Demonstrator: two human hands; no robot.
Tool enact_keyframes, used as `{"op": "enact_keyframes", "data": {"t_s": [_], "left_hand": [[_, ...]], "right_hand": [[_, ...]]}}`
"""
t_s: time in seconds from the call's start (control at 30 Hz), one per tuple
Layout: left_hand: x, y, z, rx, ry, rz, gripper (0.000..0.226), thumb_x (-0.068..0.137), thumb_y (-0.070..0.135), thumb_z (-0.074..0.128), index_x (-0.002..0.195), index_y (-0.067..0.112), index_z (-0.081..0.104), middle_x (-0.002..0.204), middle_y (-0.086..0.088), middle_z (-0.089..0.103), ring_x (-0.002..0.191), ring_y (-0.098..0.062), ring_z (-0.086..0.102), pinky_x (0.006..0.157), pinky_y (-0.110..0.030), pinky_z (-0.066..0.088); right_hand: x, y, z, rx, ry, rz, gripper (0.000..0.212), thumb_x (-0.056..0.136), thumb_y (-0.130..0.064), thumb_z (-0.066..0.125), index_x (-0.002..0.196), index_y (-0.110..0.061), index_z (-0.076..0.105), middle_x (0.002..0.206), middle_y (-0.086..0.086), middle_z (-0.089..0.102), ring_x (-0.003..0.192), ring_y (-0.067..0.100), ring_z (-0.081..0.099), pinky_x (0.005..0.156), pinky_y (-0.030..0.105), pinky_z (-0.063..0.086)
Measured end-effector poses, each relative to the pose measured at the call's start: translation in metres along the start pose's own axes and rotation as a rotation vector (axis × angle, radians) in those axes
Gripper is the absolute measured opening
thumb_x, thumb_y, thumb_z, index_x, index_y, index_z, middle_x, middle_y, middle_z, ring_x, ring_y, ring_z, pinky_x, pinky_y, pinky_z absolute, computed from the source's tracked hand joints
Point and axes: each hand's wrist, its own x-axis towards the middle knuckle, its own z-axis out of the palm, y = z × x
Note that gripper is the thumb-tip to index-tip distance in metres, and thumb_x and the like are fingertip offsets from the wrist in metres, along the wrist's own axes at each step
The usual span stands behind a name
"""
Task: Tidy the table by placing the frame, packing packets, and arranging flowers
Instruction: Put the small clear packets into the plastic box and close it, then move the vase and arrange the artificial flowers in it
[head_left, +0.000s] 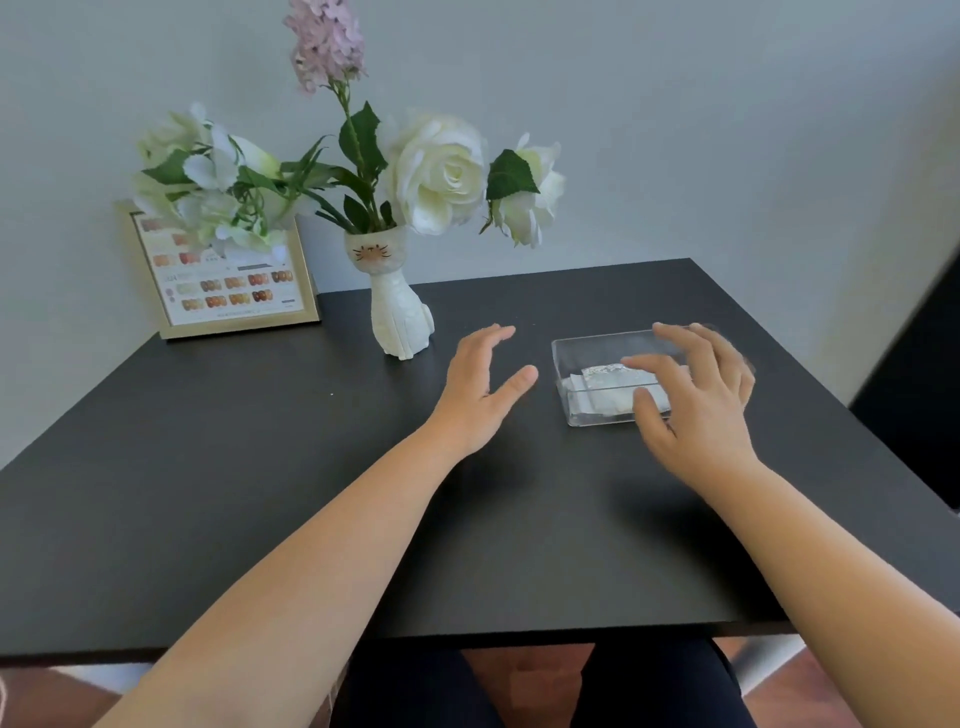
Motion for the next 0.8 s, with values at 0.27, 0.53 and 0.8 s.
{"op": "enact_keyframes", "data": {"t_s": [0.27, 0.53, 0.8], "left_hand": [[-0.037, -0.09, -0.097, -0.181, 0.272, -0.375, 0.034, 0.091, 0.048, 0.056, 0.122, 0.036, 0.05, 0.12, 0.011, 0.058, 0.106, -0.007, 0.059, 0.085, -0.025, 0.046], [0.011, -0.124, -0.13, -0.349, 0.205, -0.419, 0.031, 0.093, 0.041, 0.06, 0.122, 0.035, 0.051, 0.118, 0.004, 0.06, 0.101, -0.009, 0.064, 0.077, -0.023, 0.055], [0.064, -0.145, -0.121, -0.35, 0.211, -0.175, 0.049, 0.089, 0.026, 0.069, 0.13, 0.04, 0.047, 0.132, 0.021, 0.053, 0.107, 0.012, 0.058, 0.075, -0.003, 0.044]], "right_hand": [[0.025, -0.101, 0.068, 0.365, -0.277, -0.222, 0.017, 0.081, -0.005, 0.061, 0.089, -0.017, 0.072, 0.104, -0.001, 0.062, 0.093, 0.02, 0.053, 0.077, 0.027, 0.044], [0.095, -0.128, 0.165, 0.571, -0.538, 0.407, 0.046, 0.092, -0.023, 0.051, 0.138, -0.031, 0.046, 0.139, -0.006, 0.046, 0.119, 0.012, 0.049, 0.083, 0.02, 0.039], [0.098, -0.121, 0.237, 0.498, -0.52, 0.425, 0.065, 0.089, -0.038, 0.053, 0.143, -0.049, 0.02, 0.149, -0.011, 0.035, 0.104, 0.0, 0.046, 0.083, 0.024, 0.037]]}}
